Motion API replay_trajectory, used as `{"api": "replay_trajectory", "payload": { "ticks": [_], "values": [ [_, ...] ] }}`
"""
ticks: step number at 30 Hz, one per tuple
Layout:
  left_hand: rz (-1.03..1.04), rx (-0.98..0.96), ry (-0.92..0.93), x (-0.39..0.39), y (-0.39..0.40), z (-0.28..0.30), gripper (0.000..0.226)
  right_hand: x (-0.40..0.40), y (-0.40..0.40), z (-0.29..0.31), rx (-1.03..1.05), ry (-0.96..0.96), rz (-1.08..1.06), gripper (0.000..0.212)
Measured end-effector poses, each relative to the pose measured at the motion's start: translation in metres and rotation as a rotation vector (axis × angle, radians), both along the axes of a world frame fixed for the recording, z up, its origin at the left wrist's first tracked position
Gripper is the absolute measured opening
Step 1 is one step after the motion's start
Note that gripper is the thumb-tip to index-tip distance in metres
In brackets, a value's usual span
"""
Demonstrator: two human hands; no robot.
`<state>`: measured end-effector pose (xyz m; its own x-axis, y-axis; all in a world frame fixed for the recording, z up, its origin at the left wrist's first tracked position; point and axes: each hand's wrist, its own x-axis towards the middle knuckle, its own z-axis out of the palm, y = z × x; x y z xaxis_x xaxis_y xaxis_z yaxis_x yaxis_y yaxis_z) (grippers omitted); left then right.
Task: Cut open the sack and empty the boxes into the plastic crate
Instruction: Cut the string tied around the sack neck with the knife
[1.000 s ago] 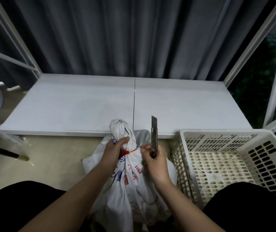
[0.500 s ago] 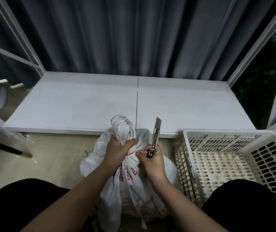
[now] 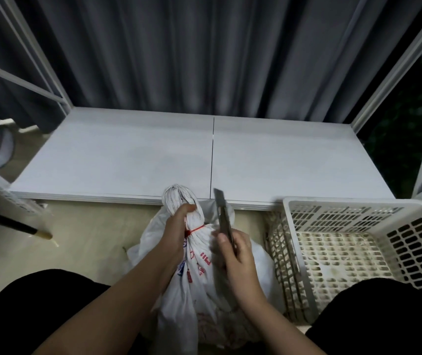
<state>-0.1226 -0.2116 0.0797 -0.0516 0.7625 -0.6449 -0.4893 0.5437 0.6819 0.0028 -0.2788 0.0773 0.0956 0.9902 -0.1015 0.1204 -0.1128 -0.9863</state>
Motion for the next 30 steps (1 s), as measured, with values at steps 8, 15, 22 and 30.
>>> {"api": "replay_trajectory", "payload": {
  "ticks": [8, 15, 22, 30],
  "values": [
    [0.001, 0.019, -0.001, -0.01, 0.0, 0.001, 0.028, 0.034, -0.025, 0.025, -0.485, 0.176, 0.353, 0.028],
    [-0.007, -0.014, -0.016, -0.009, 0.001, 0.005, 0.024, 0.032, -0.027, 0.027, -0.428, 0.033, 0.3, 0.019],
    [-0.016, -0.002, -0.036, -0.006, 0.002, 0.005, 0.024, 0.029, -0.026, 0.028, -0.426, 0.014, 0.339, 0.025],
    [-0.005, 0.011, -0.011, -0.006, 0.0, 0.004, 0.02, 0.032, -0.023, 0.03, -0.583, 0.16, 0.361, 0.018]
  ]
}}
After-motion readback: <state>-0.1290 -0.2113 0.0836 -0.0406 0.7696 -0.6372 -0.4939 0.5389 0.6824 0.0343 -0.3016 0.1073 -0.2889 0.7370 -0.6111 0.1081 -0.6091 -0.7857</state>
